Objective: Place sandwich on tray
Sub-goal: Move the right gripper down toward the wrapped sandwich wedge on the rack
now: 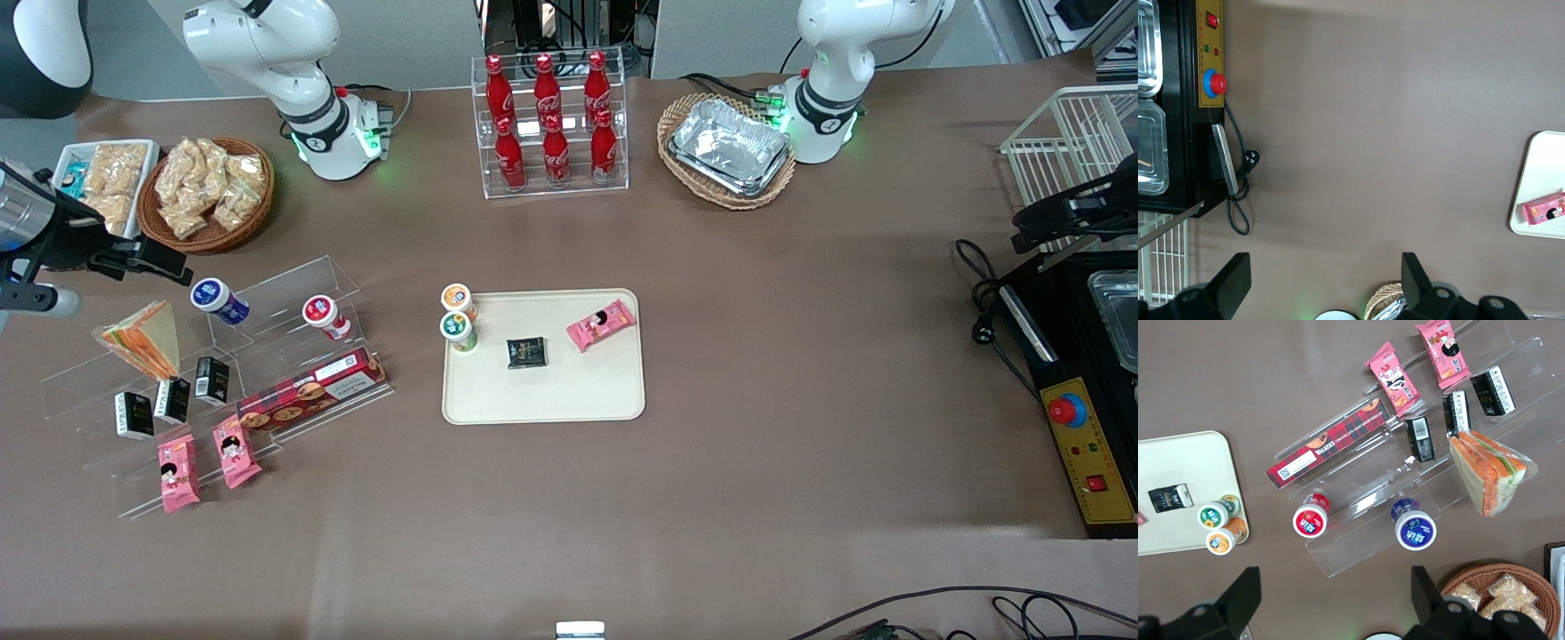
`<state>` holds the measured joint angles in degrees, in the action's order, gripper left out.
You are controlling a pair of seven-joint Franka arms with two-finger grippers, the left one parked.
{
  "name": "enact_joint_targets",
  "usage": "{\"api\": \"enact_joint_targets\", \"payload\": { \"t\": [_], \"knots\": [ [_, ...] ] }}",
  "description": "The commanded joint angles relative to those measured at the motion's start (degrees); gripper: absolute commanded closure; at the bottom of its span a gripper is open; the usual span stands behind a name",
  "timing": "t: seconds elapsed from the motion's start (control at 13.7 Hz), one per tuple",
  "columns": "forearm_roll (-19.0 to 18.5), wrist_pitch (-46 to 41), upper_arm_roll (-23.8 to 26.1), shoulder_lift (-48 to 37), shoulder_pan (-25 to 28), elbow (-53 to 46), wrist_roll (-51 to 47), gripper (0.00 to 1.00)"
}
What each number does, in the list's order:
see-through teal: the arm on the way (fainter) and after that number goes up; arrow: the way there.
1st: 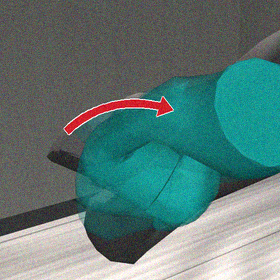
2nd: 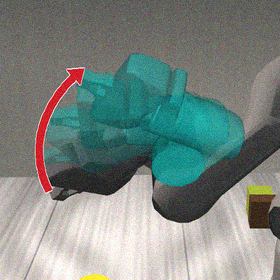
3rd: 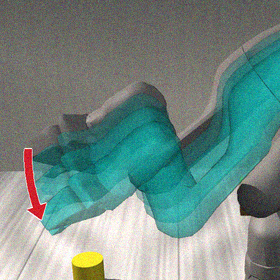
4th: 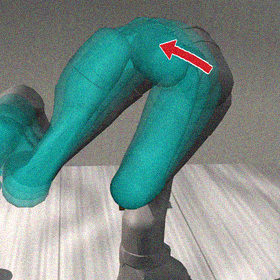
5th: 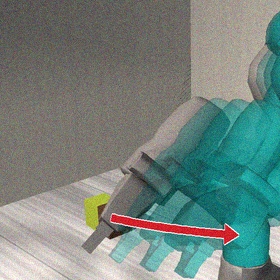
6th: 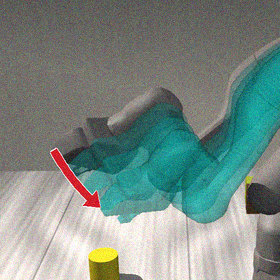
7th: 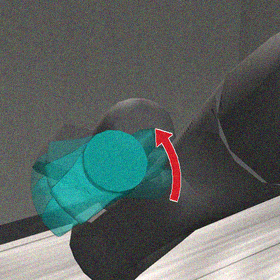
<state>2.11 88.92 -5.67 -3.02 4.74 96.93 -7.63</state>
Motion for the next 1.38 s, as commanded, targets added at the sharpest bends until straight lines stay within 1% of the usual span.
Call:
{"api": "enact_joint_targets", "payload": {
  "t": [0.0, 0.22, 0.29, 0.44, 0.58, 0.73, 0.87, 1.02, 1.31],
  "knots": [
    [0.26, -1.2, 0.49, 0.3, -0.26, -0.61, 0.25, 0.0],
    [0.08, -1.2, 0.05, 0.04, -0.87, -0.61, 0.42, 0.0],
    [-1.05, -0.77, -0.04, 0.38, -1.05, -0.61, 1.99, 0.0],
    [-1.68, -0.59, -1.88, 0.48, -2.89, -0.17, 12.33, 0.0],
    [-1.76, -0.24, -2.41, 0.48, -6.22, 0.01, 15.44, 0.0],
    [-1.76, 0.81, -2.5, 0.74, -10.17, 0.88, 23.85, 0.0],
    [-1.76, 2.83, -2.5, 0.48, -13.17, 3.25, 27.31, 0.0],
    [-1.76, 6.33, -2.5, 0.48, -15.45, 6.23, 30.81, 0.0],
    [-1.76, 20.04, -2.5, -1.1, -17.31, 17.56, 33.46, 0.0]
  ]
}}
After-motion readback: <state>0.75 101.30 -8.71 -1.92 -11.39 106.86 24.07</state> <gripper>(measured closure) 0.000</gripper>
